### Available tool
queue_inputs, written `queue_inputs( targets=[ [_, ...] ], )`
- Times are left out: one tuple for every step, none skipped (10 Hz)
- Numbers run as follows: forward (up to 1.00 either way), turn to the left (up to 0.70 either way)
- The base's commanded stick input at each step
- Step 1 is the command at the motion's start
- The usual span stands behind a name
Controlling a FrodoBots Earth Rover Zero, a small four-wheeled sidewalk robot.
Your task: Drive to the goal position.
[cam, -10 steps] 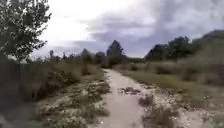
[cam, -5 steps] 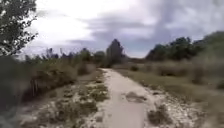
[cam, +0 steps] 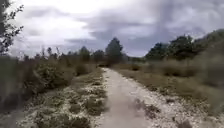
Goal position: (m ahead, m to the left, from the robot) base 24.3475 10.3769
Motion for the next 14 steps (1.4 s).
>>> queue_inputs(
  targets=[
    [0.85, 0.0],
    [0.85, -0.05],
    [0.85, -0.26],
    [0.85, -0.34],
    [0.85, -0.34],
    [0.85, -0.34],
    [0.85, -0.34],
    [0.85, -0.34],
    [0.85, -0.25],
    [0.85, -0.04],
    [0.85, 0.0],
    [0.85, 0.0],
    [0.85, 0.0],
    [0.85, 0.0]
  ],
)
